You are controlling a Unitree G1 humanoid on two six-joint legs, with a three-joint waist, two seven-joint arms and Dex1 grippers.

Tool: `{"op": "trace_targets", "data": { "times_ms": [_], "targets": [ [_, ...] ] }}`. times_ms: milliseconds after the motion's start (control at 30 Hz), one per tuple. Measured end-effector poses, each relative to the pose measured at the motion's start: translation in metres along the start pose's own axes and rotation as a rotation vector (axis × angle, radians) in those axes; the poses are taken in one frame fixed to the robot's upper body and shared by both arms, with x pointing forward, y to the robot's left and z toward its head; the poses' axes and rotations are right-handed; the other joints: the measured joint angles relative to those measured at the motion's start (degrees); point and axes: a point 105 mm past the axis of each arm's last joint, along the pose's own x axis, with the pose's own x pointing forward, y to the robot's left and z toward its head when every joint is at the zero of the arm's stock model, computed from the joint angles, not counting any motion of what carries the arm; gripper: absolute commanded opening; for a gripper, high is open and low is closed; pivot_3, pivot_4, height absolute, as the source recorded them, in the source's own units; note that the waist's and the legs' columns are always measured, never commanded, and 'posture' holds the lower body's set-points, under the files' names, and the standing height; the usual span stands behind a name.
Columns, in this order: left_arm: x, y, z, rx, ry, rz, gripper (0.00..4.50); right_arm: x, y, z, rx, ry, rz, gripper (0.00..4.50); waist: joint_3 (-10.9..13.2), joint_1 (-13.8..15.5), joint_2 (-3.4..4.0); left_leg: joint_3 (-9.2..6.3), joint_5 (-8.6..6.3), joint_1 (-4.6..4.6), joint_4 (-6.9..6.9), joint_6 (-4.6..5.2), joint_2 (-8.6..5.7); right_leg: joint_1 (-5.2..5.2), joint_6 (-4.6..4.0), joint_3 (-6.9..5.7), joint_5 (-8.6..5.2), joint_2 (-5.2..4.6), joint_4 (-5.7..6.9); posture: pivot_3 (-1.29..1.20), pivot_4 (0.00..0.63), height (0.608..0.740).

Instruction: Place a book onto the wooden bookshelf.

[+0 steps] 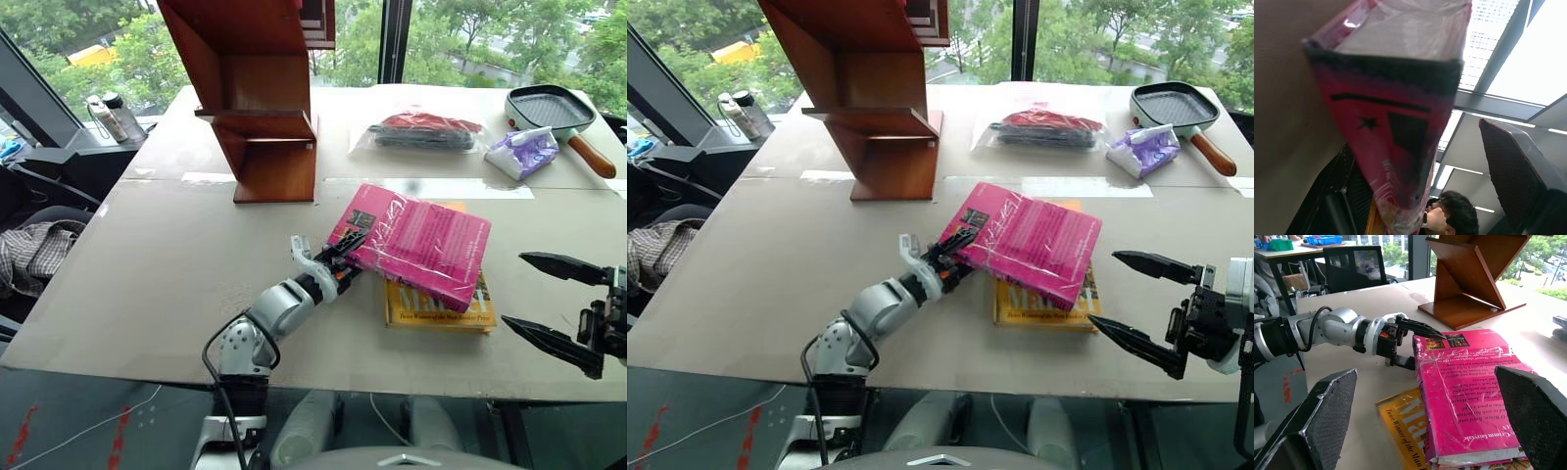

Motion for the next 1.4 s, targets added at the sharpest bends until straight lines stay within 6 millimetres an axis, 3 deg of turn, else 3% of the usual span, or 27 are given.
{"op": "trace_targets", "data": {
  "times_ms": [67, 233, 400, 533, 600, 700, 733, 867, 967, 1100, 1233, 1300, 1400],
  "targets": [
    [0.006, 0.0, -0.001, 0.013, 0.003, -0.005, 2.45, 0.005, 0.001, 0.003, -0.006, -0.002, -0.006, 4.5, 0.0, 0.0, 0.01, 0.01, 0.0, 0.01, 0.0, 0.0, 0.0, 0.0, 0.01, 0.0, 0.0, 0.0, 0.0, 0.0, 0.15, 0.74],
    [0.007, 0.0, 0.001, 0.015, 0.003, -0.037, 0.22, 0.017, 0.004, 0.011, -0.022, -0.011, -0.002, 4.5, 0.0, 0.3, -0.03, -0.02, 0.0, 0.01, 0.02, 0.0, 0.0, 0.04, 0.02, -0.05, 0.0, 0.0, 0.0, 0.0, 0.15, 0.74],
    [0.001, 0.001, 0.008, 0.07, 0.007, -0.045, 0.08, 0.023, 0.002, 0.015, -0.028, -0.021, -0.016, 4.5, 0.0, 0.0, -0.05, -0.03, 0.0, 0.01, 0.01, 0.0, 0.01, 0.02, 0.02, -0.06, 0.0, 0.03, 0.0, 0.0, 0.15, 0.74],
    [-0.017, -0.01, 0.028, 0.283, -0.017, -0.07, 0.08, 0.029, -0.001, 0.017, -0.03, -0.041, -0.015, 4.5, 0.3, -1.2, -0.44, -0.06, 0.03, -0.08, -0.08, -0.07, 0.05, -0.14, -0.01, -0.05, 0.01, 0.13, 0.0, 0.0, 0.15, 0.74],
    [-0.029, -0.031, 0.042, 0.484, -0.024, -0.098, 0.08, 0.031, -0.007, 0.019, -0.036, -0.062, -0.027, 4.5, 0.5, -1.7, -0.82, -0.11, 0.1, -0.16, -0.09, -0.19, 0.07, -0.24, -0.02, -0.05, 0.01, 0.12, -0.02, 0.0, 0.15, 0.74],
    [-0.047, -0.094, 0.055, 0.95, 0.015, -0.2, 0.08, 0.034, -0.016, 0.02, -0.039, -0.096, -0.04, 4.5, 0.6, -1.9, -1.0, -0.06, 0.15, -0.36, -0.1, -0.27, 0.05, -0.48, -0.02, -0.02, 0.02, 0.1, -0.03, 0.0, 0.15, 0.74],
    [-0.055, -0.119, 0.052, 1.151, 0.056, -0.242, 0.08, 0.035, -0.02, 0.02, -0.041, -0.106, -0.045, 4.5, 0.6, -1.9, -0.97, -0.03, 0.15, -0.4, -0.13, -0.27, 0.04, -0.54, -0.02, 0.02, 0.02, 0.08, -0.05, 0.0, 0.15, 0.74],
    [-0.061, -0.167, 0.032, 1.568, 0.18, -0.372, 0.08, 0.04, -0.027, 0.022, -0.053, -0.136, -0.048, 4.5, 0.7, -1.6, -0.88, -0.07, 0.15, -0.74, -0.24, -0.26, 0.0, -0.84, 0.0, -0.07, 0.01, 0.01, -0.14, 0.0, 0.15, 0.74],
    [-0.058, -0.207, 0.028, 2.036, 0.17, -0.42, 0.08, 0.043, -0.035, 0.031, -0.095, -0.168, -0.054, 4.5, 0.8, -1.9, -0.97, -0.03, 0.15, -1.0, -0.31, -0.28, -0.02, -1.08, -0.01, -0.09, 0.02, 0.04, -0.17, 0.0, 0.15, 0.74],
    [-0.055, -0.25, 0.021, 2.472, 0.123, -0.447, 0.08, 0.041, -0.049, 0.036, -0.129, -0.181, -0.09, 4.5, 0.9, -2.0, -1.04, -0.01, 0.15, -0.98, -0.46, -0.28, 0.0, -1.12, 0.0, -0.03, 0.02, 0.02, -0.31, 0.0, 0.15, 0.74],
    [-0.052, -0.274, 0.015, 2.724, 0.195, -0.371, 0.08, 0.037, -0.059, 0.035, -0.15, -0.164, -0.102, 4.5, 1.1, -2.0, -1.16, 0.03, 0.15, -1.24, -0.42, -0.27, -0.07, -1.33, 0.06, -0.11, -0.01, 0.04, -0.27, 0.0, 0.15, 0.74],
    [-0.057, -0.291, 0.026, 2.837, 0.205, -0.219, 0.08, 0.033, -0.065, 0.041, -0.189, -0.168, -0.106, 4.5, 1.1, -2.5, -1.12, 0.04, 0.15, -1.23, -0.39, -0.27, -0.11, -1.42, 0.07, -0.01, -0.02, 0.03, -0.13, 0.0, 0.15, 0.74],
    [-0.056, -0.304, 0.047, 2.87, 0.188, -0.034, 0.08, 0.026, -0.075, 0.051, -0.237, -0.19, -0.136, 4.5, 1.1, -3.0, -1.11, 0.1, 0.16, -1.21, -0.39, -0.26, -0.11, -1.42, 0.08, -0.07, -0.02, 0.05, -0.08, 0.0, 0.15, 0.74]
  ]
}}
